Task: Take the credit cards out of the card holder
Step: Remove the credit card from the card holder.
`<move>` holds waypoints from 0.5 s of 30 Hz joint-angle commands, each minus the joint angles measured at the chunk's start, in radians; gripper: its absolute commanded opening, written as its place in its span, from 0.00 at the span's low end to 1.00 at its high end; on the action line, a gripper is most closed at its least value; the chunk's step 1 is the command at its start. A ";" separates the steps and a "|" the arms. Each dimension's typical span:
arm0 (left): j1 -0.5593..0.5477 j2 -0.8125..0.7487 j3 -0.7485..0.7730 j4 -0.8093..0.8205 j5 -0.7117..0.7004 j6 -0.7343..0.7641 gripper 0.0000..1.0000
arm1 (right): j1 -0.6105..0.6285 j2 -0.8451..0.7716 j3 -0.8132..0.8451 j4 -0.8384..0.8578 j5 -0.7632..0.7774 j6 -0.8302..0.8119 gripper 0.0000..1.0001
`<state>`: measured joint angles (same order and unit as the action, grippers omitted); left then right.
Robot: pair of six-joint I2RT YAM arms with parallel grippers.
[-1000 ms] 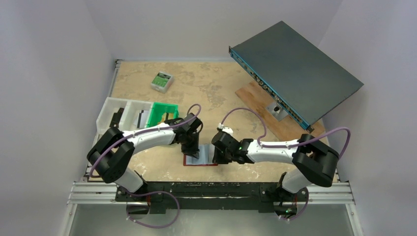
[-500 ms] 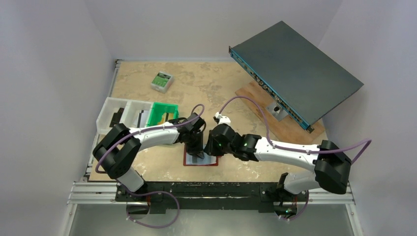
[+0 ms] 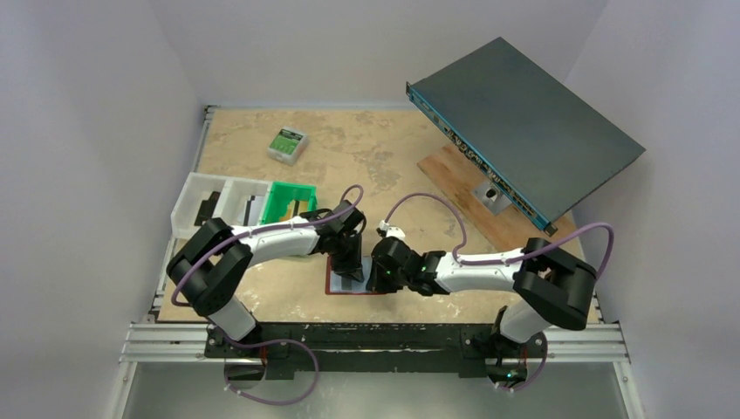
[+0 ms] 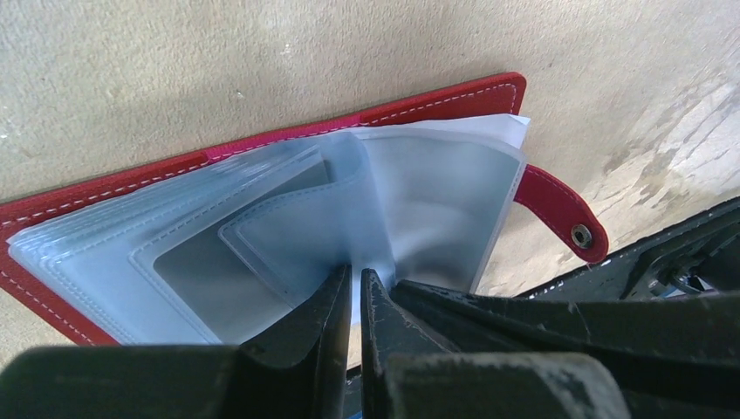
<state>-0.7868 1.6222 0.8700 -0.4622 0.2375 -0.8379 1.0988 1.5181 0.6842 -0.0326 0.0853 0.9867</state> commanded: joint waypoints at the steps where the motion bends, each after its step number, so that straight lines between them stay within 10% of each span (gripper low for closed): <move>1: -0.001 0.013 0.006 0.008 -0.001 -0.004 0.08 | 0.003 0.020 -0.031 0.131 -0.013 0.057 0.03; 15: 0.011 -0.130 0.035 -0.093 -0.038 0.040 0.17 | 0.000 0.145 0.013 0.006 0.006 0.102 0.01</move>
<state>-0.7849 1.5829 0.8700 -0.4938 0.2234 -0.8253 1.0988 1.6051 0.6968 0.0463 0.0700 1.0756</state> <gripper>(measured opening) 0.147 0.015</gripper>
